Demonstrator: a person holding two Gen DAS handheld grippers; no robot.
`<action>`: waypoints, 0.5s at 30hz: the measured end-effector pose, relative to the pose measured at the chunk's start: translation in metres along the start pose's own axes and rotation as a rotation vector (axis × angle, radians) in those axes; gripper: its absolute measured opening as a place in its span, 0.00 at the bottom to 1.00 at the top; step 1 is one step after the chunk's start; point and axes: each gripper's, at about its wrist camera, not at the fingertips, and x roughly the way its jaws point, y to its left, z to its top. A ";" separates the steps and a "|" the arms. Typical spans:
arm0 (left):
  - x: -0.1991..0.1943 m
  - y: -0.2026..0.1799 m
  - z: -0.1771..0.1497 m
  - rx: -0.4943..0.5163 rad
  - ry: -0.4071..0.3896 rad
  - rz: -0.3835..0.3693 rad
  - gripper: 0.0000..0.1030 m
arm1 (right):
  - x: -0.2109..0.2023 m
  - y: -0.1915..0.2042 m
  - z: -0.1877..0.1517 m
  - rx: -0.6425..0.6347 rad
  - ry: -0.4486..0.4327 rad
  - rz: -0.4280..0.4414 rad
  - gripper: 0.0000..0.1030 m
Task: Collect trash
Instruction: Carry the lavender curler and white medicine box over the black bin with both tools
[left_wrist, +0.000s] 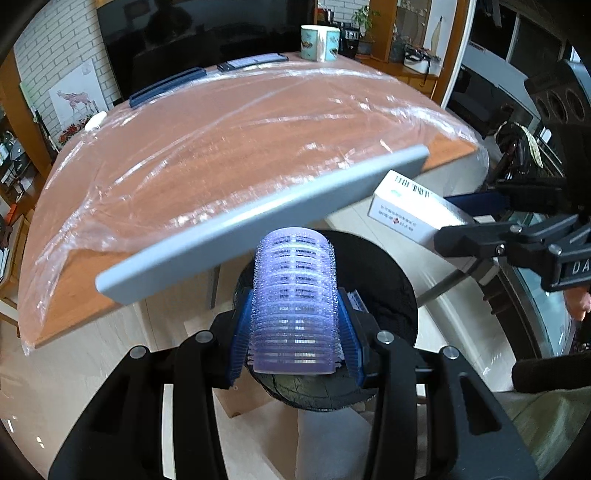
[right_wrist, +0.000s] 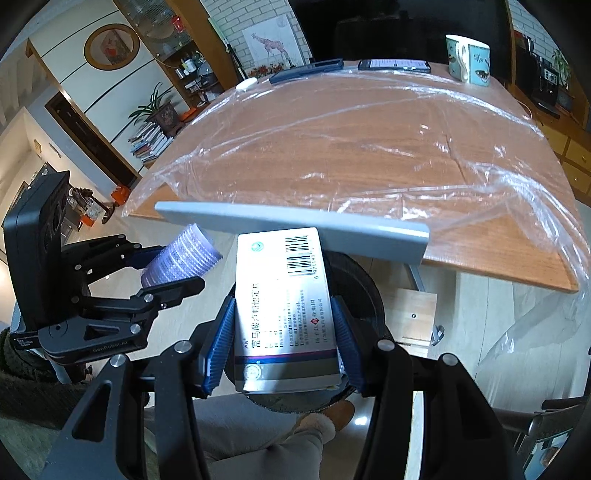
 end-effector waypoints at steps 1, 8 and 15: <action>0.002 -0.001 -0.002 0.003 0.009 0.002 0.43 | 0.001 -0.001 -0.001 0.001 0.005 0.001 0.50; 0.015 -0.006 -0.013 0.004 0.050 0.009 0.43 | 0.013 -0.002 -0.012 0.002 0.047 0.010 0.50; 0.032 -0.008 -0.020 0.003 0.093 0.021 0.43 | 0.027 -0.008 -0.019 0.022 0.080 0.008 0.50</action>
